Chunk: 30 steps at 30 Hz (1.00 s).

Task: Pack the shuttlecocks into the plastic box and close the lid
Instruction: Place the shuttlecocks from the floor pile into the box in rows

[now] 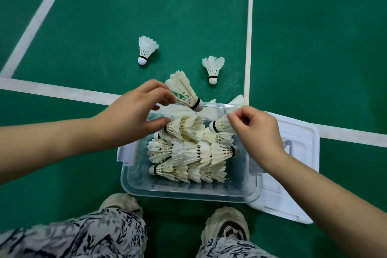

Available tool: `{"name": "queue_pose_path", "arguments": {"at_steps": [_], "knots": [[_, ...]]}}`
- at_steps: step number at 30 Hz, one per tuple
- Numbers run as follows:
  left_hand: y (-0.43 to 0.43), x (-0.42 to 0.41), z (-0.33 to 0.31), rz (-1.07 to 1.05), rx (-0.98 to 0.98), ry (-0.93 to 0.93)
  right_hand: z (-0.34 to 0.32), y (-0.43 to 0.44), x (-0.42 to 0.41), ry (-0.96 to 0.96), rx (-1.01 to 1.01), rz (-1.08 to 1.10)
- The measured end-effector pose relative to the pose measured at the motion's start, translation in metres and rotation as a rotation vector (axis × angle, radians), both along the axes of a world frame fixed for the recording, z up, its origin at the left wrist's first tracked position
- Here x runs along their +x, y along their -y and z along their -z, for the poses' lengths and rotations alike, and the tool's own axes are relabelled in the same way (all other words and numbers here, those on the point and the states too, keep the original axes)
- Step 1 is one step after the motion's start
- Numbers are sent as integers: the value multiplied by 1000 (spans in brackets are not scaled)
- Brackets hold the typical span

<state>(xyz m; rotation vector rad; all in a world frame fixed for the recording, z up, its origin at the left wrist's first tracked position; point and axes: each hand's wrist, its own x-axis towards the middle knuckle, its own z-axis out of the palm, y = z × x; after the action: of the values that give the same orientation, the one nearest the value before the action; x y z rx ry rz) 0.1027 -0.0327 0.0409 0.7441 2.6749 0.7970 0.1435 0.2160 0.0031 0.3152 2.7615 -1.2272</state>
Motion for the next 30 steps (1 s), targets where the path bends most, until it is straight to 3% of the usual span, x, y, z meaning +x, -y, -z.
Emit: {"name": "queue_pose_path", "arguments": {"at_steps": [5, 10, 18, 25, 30], "knots": [[-3, 5, 6, 55, -18, 14, 7, 15, 2, 61, 162, -154], [-4, 7, 9, 74, -34, 23, 17, 25, -1, 129, 87, -237], [-7, 4, 15, 144, -60, 30, 28, 30, -6, 232, 185, -364], [-11, 0, 13, 156, -48, 42, 6, 20, -14, 3, 9, -189], [-18, 2, 7, 213, -48, 20, -6, 12, -13, -55, -24, -359]]}}
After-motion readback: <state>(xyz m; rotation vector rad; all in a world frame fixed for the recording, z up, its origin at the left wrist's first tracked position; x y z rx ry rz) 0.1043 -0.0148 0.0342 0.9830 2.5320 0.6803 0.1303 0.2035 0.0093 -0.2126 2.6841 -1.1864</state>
